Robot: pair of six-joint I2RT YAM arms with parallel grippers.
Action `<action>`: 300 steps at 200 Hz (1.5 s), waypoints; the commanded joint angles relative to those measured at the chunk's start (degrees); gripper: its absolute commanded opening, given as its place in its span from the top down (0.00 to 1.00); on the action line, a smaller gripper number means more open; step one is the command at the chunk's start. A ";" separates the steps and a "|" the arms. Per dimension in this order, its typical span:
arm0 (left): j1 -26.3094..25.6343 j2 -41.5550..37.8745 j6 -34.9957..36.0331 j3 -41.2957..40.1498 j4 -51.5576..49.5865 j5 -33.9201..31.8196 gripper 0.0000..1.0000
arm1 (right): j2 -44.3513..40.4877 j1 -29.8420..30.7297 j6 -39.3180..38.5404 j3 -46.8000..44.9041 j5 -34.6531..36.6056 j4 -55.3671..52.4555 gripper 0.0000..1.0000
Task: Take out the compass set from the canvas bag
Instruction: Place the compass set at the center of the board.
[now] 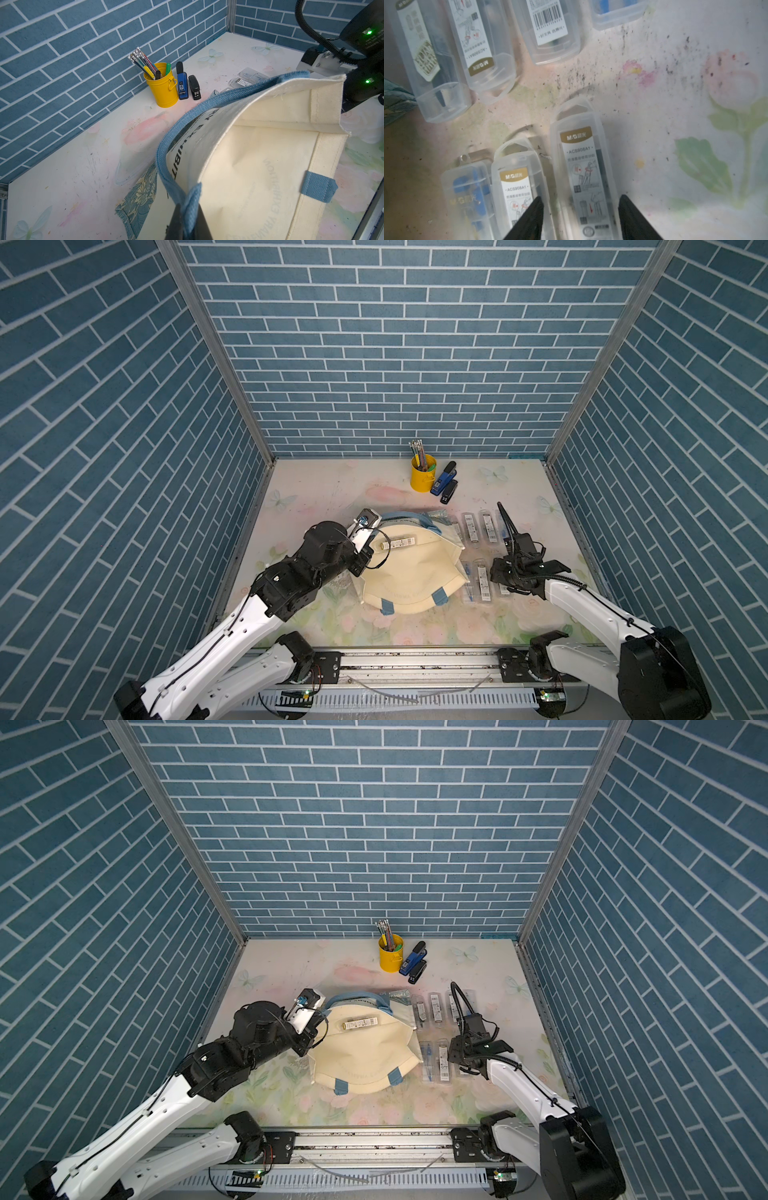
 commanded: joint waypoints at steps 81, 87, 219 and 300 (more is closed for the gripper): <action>0.15 -0.17 -0.73 0.61 3.19 1.56 1.00 | 2.97 -1.11 0.82 1.63 -1.00 1.78 0.43; 0.23 -0.16 -0.74 0.61 3.11 1.64 1.00 | 3.15 -1.19 0.82 1.82 -0.96 1.80 0.42; 0.22 -0.40 -1.51 0.44 2.58 1.91 1.00 | 10.35 -2.17 -4.89 7.33 -3.35 6.27 0.41; 0.23 -0.53 -1.44 1.35 1.28 1.56 1.00 | 1.26 -2.02 -9.28 11.16 -3.58 -2.00 0.45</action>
